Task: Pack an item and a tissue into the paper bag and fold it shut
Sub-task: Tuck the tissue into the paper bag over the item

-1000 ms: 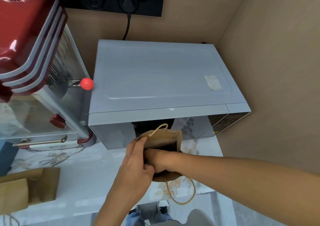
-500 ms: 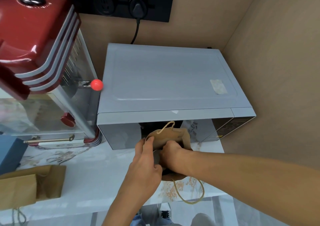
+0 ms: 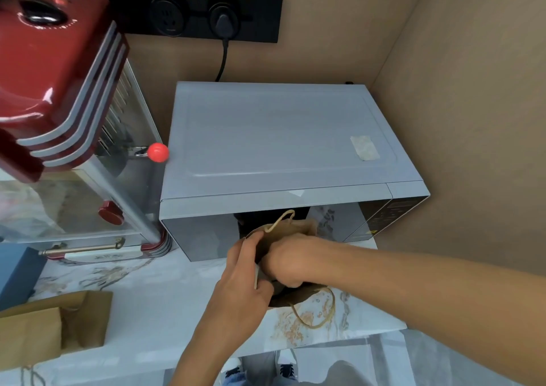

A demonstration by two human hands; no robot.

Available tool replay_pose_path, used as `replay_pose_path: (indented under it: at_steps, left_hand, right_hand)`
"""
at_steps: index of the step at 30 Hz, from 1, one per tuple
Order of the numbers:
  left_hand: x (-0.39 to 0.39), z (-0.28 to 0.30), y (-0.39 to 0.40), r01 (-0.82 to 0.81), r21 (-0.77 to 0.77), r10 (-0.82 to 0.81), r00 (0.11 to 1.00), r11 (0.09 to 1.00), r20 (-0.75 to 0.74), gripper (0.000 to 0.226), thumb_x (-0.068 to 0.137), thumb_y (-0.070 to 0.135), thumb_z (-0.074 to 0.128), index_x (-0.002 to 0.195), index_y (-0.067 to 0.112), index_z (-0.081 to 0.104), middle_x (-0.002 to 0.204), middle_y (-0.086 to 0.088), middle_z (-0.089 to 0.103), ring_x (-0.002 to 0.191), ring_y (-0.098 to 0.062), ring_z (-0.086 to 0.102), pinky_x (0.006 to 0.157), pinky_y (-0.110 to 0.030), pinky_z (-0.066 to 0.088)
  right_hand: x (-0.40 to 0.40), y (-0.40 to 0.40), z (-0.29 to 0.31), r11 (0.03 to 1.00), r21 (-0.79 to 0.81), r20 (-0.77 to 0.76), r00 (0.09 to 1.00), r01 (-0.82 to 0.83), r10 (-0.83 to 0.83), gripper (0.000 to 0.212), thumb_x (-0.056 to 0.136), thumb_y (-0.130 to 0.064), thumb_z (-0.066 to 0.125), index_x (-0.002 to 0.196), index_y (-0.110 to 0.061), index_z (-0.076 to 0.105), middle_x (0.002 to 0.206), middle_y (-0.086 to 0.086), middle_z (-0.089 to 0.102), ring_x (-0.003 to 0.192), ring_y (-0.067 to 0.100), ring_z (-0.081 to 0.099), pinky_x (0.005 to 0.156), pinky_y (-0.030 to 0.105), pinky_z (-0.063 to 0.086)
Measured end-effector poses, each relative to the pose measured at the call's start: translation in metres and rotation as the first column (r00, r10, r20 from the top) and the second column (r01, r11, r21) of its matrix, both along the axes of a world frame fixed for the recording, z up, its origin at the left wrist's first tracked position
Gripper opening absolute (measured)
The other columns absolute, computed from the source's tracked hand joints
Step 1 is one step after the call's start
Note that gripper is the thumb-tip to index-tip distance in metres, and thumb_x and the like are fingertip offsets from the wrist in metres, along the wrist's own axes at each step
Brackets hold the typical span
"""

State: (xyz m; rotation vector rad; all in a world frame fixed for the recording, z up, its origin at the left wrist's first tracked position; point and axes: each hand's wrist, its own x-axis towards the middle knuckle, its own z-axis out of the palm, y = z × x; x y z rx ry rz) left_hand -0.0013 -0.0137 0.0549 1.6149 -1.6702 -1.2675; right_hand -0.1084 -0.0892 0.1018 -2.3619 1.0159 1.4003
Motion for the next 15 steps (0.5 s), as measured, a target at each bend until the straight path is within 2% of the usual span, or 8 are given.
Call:
replay_pose_path:
  at_steps: [2, 5, 8, 11, 14, 15]
  left_hand:
    - [0.001, -0.001, 0.0, 0.0, 0.015, 0.0, 1.0, 1.0, -0.023, 0.076, 0.088, 0.007, 0.05, 0.138, 0.054, 0.019, 0.141, 0.026, 0.028, 0.092, -0.002, 0.054, 0.07, -0.012, 0.043]
    - [0.002, 0.0, 0.0, 0.007, 0.021, -0.006, 0.999, 1.0, -0.043, 0.078, 0.086, 0.008, 0.049, 0.132, 0.063, 0.018, 0.133, 0.034, 0.027, 0.079, -0.006, 0.056, 0.063, -0.012, 0.042]
    - [0.003, 0.0, 0.0, 0.008, -0.007, -0.009, 0.999, 1.0, -0.049, 0.085, 0.087, 0.01, 0.05, 0.119, 0.078, 0.012, 0.128, 0.039, 0.025, 0.083, -0.009, 0.057, 0.064, -0.014, 0.045]
    - [0.006, -0.001, -0.001, 0.002, -0.044, -0.005, 0.998, 0.999, -0.066, 0.08, 0.09, 0.02, 0.054, 0.121, 0.08, 0.01, 0.135, 0.035, 0.029, 0.087, -0.012, 0.058, 0.067, -0.014, 0.047]
    - [0.009, 0.003, -0.001, -0.016, -0.025, 0.013, 0.994, 1.0, -0.11, 0.069, 0.088, 0.053, 0.056, 0.133, 0.074, 0.008, 0.141, 0.024, 0.041, 0.099, -0.021, 0.061, 0.072, -0.023, 0.053]
    - [0.012, 0.005, -0.001, -0.026, -0.012, 0.024, 0.992, 1.0, -0.127, 0.07, 0.084, 0.065, 0.052, 0.135, 0.073, 0.006, 0.136, 0.035, 0.044, 0.096, -0.019, 0.064, 0.069, -0.028, 0.057]
  right_hand:
    - [-0.004, 0.0, -0.022, 0.998, 0.023, 0.057, 0.997, 0.054, -0.055, 0.035, 0.094, -0.007, 0.053, 0.129, -0.01, 0.055, 0.127, 0.009, 0.059, 0.109, 0.027, 0.057, 0.076, 0.035, 0.044]
    - [-0.008, -0.003, -0.041, 0.996, 0.035, 0.074, 0.993, 0.085, -0.087, 0.033, 0.096, -0.008, 0.051, 0.13, -0.007, 0.053, 0.134, 0.012, 0.055, 0.119, 0.027, 0.053, 0.081, 0.033, 0.041]
    - [-0.009, -0.002, -0.056, 0.981, 0.045, 0.077, 0.979, 0.187, -0.19, 0.032, 0.095, -0.006, 0.054, 0.127, -0.003, 0.053, 0.129, 0.014, 0.057, 0.113, 0.03, 0.058, 0.074, 0.033, 0.04]
    - [-0.012, 0.001, -0.059, 0.924, 0.068, 0.143, 0.913, 0.375, -0.381, 0.03, 0.097, -0.012, 0.052, 0.127, -0.007, 0.054, 0.126, 0.013, 0.06, 0.111, 0.03, 0.06, 0.077, 0.035, 0.043]
    - [-0.016, 0.002, -0.049, 0.891, 0.117, 0.245, 0.856, 0.439, -0.454, 0.016, 0.095, -0.012, 0.051, 0.109, -0.012, 0.058, 0.116, 0.011, 0.064, 0.094, 0.028, 0.061, 0.075, 0.037, 0.047]
    - [-0.016, 0.002, -0.043, 0.894, 0.134, 0.261, 0.856, 0.427, -0.447, 0.01, 0.093, -0.009, 0.051, 0.1, -0.014, 0.057, 0.108, 0.012, 0.064, 0.086, 0.026, 0.058, 0.071, 0.036, 0.046]
